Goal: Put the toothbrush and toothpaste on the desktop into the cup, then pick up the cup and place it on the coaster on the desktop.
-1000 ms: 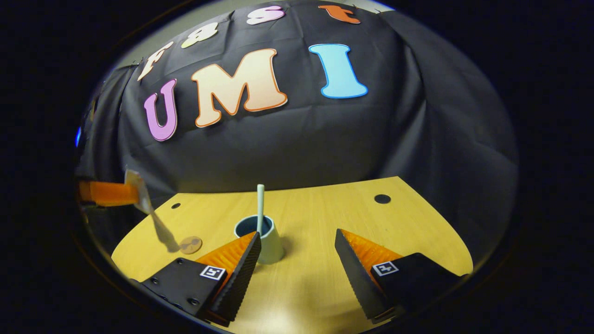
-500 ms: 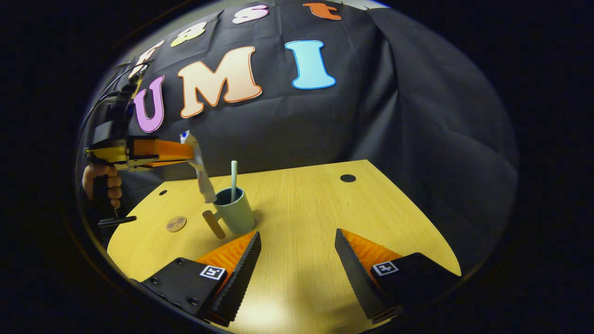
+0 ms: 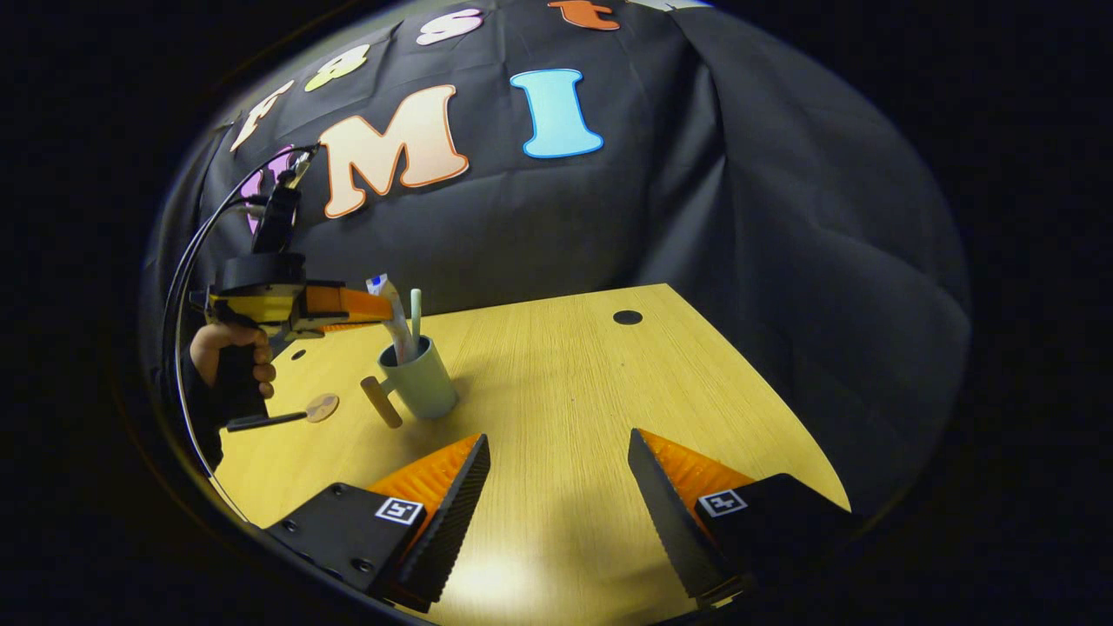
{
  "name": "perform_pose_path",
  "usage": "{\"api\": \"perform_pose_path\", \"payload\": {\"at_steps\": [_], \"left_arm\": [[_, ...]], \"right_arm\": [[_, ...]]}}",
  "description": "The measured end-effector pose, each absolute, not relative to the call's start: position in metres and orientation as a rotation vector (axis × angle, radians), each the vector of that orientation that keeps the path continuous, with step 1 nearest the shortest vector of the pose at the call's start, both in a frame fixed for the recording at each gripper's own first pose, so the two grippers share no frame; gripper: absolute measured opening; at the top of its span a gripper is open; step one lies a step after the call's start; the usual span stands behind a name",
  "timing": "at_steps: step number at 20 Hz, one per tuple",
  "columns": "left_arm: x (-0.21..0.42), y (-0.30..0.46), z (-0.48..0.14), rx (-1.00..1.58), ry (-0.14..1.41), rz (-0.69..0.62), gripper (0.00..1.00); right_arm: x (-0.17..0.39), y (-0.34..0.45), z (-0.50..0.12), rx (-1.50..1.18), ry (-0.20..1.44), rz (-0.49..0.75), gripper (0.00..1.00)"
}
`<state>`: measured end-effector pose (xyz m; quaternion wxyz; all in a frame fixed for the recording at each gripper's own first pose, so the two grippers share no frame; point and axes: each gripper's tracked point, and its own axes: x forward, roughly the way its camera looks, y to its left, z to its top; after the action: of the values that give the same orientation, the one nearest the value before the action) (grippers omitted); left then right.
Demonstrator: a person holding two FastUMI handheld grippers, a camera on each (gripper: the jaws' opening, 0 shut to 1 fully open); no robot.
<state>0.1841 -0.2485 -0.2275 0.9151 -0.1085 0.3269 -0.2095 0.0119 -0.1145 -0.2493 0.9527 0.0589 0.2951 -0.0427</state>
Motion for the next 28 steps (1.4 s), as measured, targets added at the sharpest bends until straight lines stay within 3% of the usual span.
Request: {"api": "perform_pose_path", "payload": {"at_steps": [3, 6, 9, 10, 14, 15, 16, 22, 25, 26, 28], "left_arm": [[0.172, -0.248, -0.223, -0.199, 0.666, -0.440, 0.08], [0.166, -0.232, -0.209, -0.141, 0.599, -0.393, 0.91], [0.151, -0.207, -0.190, -0.132, 0.527, -0.353, 0.94], [0.145, -0.196, -0.187, -0.135, 0.510, -0.347, 0.94], [0.121, -0.144, -0.183, -0.112, 0.485, -0.303, 0.94], [0.115, -0.128, -0.181, -0.108, 0.475, -0.295, 0.94], [0.110, -0.112, -0.180, -0.102, 0.466, -0.283, 0.94], [0.081, -0.031, -0.178, -0.055, 0.451, -0.201, 0.94], [0.080, 0.003, -0.176, -0.066, 0.435, -0.147, 0.94], [0.077, 0.013, -0.179, -0.073, 0.439, -0.129, 0.94], [0.075, 0.030, -0.185, -0.091, 0.453, -0.105, 0.94]], "right_arm": [[0.022, -0.104, -0.246, 0.144, 0.630, -0.031, 0.99], [0.039, -0.081, -0.236, 0.143, 0.646, 0.056, 0.98], [0.057, -0.053, -0.227, 0.138, 0.690, 0.131, 0.99], [0.062, -0.043, -0.224, 0.148, 0.710, 0.150, 0.94], [0.075, -0.007, -0.220, 0.160, 0.856, 0.195, 0.98], [0.080, 0.004, -0.220, 0.172, 0.887, 0.199, 0.94], [0.085, 0.013, -0.221, 0.179, 0.915, 0.199, 0.98], [0.107, 0.050, -0.256, 0.177, 1.062, 0.151, 0.99], [0.113, 0.068, -0.276, 0.202, 1.139, 0.139, 0.94], [0.115, 0.074, -0.282, 0.220, 1.166, 0.129, 0.98], [0.121, 0.086, -0.291, 0.237, 1.213, 0.117, 0.98]]}}
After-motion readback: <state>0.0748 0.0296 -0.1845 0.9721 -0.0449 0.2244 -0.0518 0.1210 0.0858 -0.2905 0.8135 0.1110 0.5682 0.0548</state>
